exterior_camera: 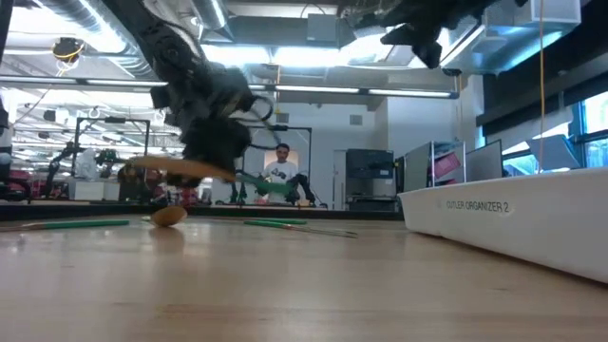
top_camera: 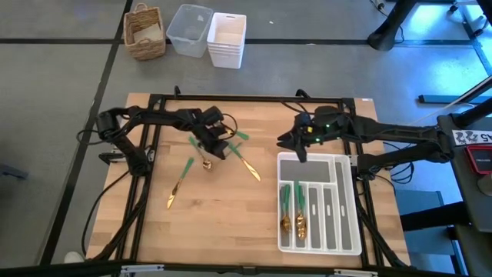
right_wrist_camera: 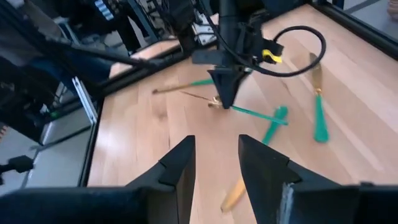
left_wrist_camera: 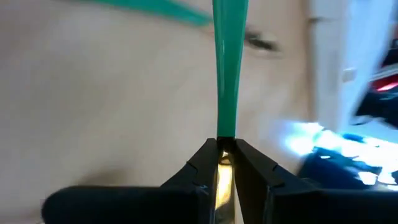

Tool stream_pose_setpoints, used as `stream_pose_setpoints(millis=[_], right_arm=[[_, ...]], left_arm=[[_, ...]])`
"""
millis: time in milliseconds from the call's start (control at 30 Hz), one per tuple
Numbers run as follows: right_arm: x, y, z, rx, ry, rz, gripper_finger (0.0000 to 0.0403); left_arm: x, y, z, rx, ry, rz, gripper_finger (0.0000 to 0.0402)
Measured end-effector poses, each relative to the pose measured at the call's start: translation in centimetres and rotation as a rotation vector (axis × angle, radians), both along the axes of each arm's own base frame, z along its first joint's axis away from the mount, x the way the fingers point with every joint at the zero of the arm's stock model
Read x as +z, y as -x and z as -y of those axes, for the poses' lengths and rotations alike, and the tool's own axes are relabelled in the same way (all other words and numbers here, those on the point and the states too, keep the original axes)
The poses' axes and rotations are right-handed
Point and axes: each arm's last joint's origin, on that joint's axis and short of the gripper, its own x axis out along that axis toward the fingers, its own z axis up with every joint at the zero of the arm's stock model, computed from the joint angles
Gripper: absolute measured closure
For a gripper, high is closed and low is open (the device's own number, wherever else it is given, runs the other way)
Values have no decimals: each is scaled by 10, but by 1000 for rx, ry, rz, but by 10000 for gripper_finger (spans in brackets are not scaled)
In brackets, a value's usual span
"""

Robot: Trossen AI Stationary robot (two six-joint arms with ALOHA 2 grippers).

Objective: Sort silverware
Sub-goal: Put the green knife in the white silverware tray

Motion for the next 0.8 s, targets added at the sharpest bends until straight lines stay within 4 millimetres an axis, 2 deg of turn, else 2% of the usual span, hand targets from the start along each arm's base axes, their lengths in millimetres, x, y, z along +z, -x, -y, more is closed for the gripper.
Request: stream_pose_setpoints(millis=[200,333,467,633,800], right_arm=[[6,29,-3,-18,70,-60,279],[9,48,-4,-69,136,-104,279],[8,64,-5,-107,187,-170,279],[6,76,-6,-112,229,-223,279],[4,77,-6,-92,253,-251,279]], left_arm=[[20,-41,37,21,53,235,364],[40,-65,72,152,30,414,369],[55,-76,114,345,-20,551,369],[66,-89,170,525,-67,607,365],[76,-127,212,586,-98,671,369]])
